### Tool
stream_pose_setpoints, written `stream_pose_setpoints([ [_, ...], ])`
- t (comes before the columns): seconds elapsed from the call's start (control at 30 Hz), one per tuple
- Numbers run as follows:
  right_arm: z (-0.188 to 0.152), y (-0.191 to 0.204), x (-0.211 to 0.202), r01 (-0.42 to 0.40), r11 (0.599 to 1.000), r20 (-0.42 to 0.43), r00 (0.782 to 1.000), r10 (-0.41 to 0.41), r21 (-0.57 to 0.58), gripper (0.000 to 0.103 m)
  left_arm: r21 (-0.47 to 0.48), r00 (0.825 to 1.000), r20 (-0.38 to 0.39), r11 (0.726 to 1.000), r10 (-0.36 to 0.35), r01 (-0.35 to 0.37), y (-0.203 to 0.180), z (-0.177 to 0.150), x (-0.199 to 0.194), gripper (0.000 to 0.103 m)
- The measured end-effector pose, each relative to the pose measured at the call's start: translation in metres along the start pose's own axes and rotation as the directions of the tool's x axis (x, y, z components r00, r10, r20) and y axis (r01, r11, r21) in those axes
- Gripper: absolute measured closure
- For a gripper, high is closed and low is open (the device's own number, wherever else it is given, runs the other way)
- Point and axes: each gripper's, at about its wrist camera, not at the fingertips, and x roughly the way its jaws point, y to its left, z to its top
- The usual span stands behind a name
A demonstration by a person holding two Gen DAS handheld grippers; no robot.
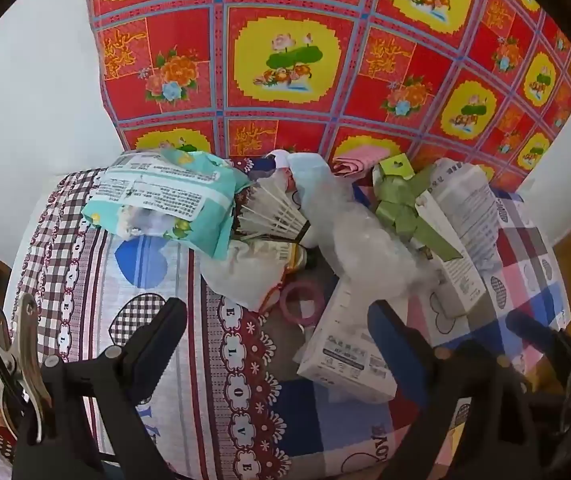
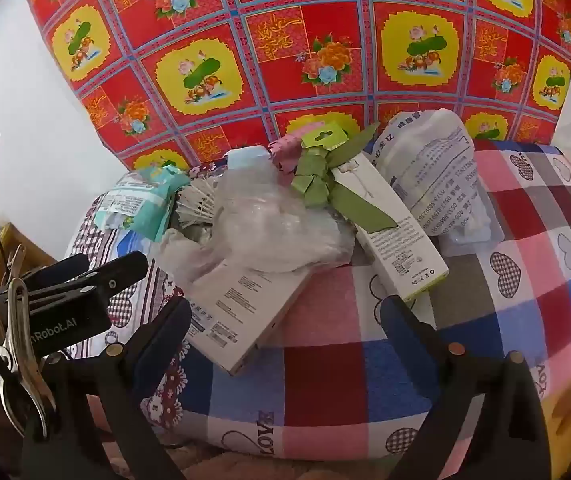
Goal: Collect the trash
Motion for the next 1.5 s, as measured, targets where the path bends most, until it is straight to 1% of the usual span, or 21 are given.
stream_pose_setpoints([
  [0.17, -0.001, 0.0, 0.0, -0.001, 1.0, -0.003, 1.0, 0.001, 0.001, 0.005, -0.01, 1.0, 0.004, 1.0, 0.0, 0.0, -0.003, -0.001, 0.002, 0.008],
  [0.2, -0.001, 0.001, 0.0, -0.002, 1.0, -0.003, 1.0, 0.002, 0.001, 0.005, -0.001, 1.0, -0.006, 1.0, -0.011, 0.011, 0.001, 0.0, 0.001, 0.008],
  [0.4, -0.001, 0.001, 0.0, -0.005, 1.0, -0.003, 1.0, 0.005, 0.001, 0.005, -0.01, 1.0, -0.006, 1.0, -0.005, 0.005, 0.005, 0.002, 0.006, 0.008],
  [0.53, -0.001, 0.001, 0.001, -0.005, 1.0, -0.003, 1.0, 0.005, 0.002, 0.005, -0.011, 1.0, -0.002, 1.0, 0.003, -0.003, 0.012, -0.003, 0.001, 0.008],
  [0.57, -0.001, 0.001, 0.001, -0.005, 1.0, -0.003, 1.0, 0.005, 0.003, 0.005, -0.004, 1.0, 0.0, 1.0, 0.013, -0.013, 0.007, -0.006, 0.0, 0.008],
  [0.97, -0.001, 0.001, 0.001, -0.007, 1.0, -0.005, 1.0, 0.007, 0.003, 0.005, -0.017, 1.0, -0.003, 1.0, 0.023, -0.023, 0.007, -0.007, -0.001, 0.008],
  [1.5, 0.001, -0.001, 0.003, -0.009, 1.0, -0.009, 1.0, 0.009, 0.007, 0.005, -0.017, 1.0, -0.006, 1.0, 0.022, -0.022, 0.008, -0.006, 0.0, 0.008],
])
